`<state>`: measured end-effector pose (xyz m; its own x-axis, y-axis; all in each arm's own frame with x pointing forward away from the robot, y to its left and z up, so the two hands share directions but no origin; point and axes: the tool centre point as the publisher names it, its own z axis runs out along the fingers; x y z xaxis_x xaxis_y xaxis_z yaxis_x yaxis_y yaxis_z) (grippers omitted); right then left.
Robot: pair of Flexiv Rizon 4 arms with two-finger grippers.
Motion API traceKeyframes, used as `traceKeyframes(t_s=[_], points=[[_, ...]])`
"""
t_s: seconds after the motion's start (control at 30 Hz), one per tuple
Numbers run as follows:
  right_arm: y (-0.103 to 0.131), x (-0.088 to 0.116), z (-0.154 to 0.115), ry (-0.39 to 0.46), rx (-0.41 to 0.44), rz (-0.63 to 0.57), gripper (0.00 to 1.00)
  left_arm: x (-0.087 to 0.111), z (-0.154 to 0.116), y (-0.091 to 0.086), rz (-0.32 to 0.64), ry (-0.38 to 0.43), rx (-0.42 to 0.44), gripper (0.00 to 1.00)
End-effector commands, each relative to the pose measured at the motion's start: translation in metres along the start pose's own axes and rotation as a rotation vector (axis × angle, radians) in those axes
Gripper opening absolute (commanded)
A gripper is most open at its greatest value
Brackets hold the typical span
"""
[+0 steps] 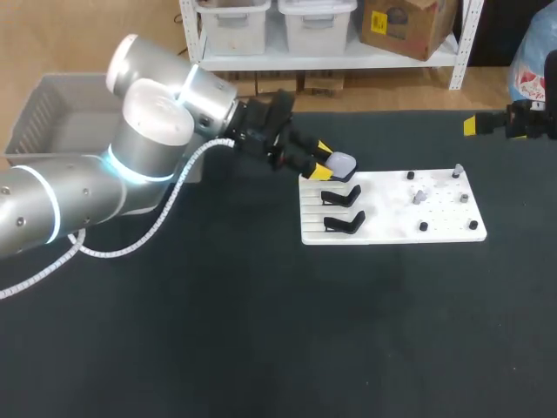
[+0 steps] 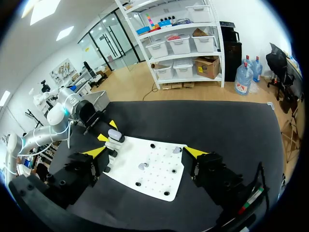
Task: Pick up each earbud case from the left stands, insert the matching earbuds, close the lid, and place the case in the box.
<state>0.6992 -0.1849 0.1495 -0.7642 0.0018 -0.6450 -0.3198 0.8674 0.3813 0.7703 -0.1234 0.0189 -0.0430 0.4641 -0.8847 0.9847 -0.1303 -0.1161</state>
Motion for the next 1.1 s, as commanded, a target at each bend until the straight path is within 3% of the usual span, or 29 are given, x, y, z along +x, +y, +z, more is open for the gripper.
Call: traceKeyframes(t_s=[0.03, 1.1], points=[[0.000, 0.000, 0.000, 0.000, 0.001, 0.000, 1.00, 0.001, -0.001, -0.009, 0.003, -0.004, -0.018, 0.53], [0.000, 0.000, 0.000, 0.000, 0.001, 0.000, 1.00, -0.002, 0.010, -0.004, 0.023, -0.002, -0.004, 0.48]])
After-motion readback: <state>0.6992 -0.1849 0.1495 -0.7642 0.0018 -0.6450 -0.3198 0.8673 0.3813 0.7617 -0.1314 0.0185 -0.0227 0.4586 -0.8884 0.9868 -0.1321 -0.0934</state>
